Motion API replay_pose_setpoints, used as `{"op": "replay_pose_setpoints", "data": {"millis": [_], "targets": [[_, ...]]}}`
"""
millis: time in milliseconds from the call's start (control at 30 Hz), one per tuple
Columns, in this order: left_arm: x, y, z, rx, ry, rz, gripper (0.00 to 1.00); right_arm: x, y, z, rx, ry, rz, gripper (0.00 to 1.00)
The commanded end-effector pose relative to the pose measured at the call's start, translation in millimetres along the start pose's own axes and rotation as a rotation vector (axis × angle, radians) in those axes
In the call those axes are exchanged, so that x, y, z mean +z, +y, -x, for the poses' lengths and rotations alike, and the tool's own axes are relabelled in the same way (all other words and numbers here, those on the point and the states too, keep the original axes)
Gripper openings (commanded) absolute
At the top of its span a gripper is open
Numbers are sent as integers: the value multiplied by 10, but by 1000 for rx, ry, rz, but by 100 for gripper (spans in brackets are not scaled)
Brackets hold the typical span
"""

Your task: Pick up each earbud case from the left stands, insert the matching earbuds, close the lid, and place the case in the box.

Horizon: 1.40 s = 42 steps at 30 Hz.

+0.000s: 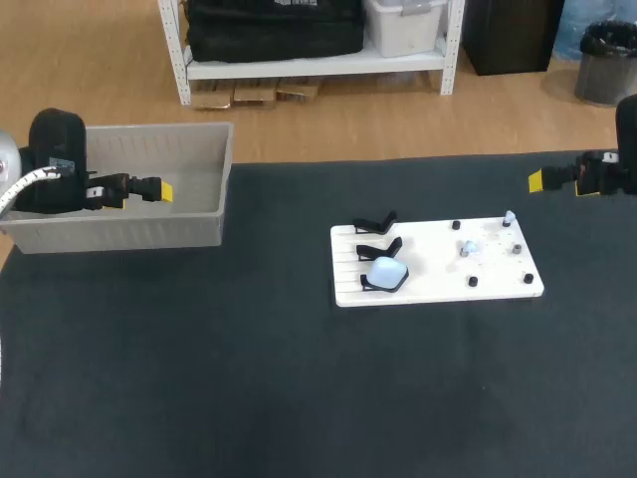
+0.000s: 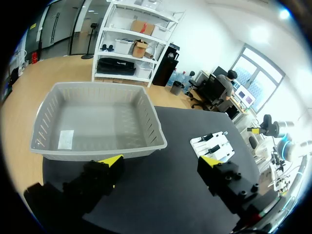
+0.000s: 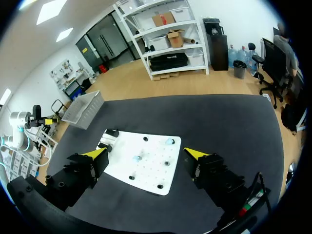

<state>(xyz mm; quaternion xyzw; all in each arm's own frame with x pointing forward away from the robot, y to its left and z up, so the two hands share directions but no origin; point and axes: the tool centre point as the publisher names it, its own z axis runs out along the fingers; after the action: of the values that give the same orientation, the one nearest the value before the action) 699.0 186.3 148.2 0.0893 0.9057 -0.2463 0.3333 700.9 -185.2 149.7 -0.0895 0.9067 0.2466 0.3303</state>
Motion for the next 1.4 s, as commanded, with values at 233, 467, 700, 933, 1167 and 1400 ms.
{"op": "replay_pose_setpoints", "data": {"millis": [233,467,700,933,1167,1400], "targets": [[0,-14,17,-2,7,7,100,-3,-3,0,-1,1,0,100],[0,-14,17,-2,7,7,100,-3,-3,0,-1,1,0,100],[0,-14,17,-2,7,7,100,-3,-3,0,-1,1,0,100],[0,-14,17,-2,7,7,100,-3,-3,0,-1,1,0,100],[0,-14,17,-2,7,7,100,-3,-3,0,-1,1,0,100],[-14,-15,39,15,17,-17,100,-3,-3,0,-1,1,0,100]]}}
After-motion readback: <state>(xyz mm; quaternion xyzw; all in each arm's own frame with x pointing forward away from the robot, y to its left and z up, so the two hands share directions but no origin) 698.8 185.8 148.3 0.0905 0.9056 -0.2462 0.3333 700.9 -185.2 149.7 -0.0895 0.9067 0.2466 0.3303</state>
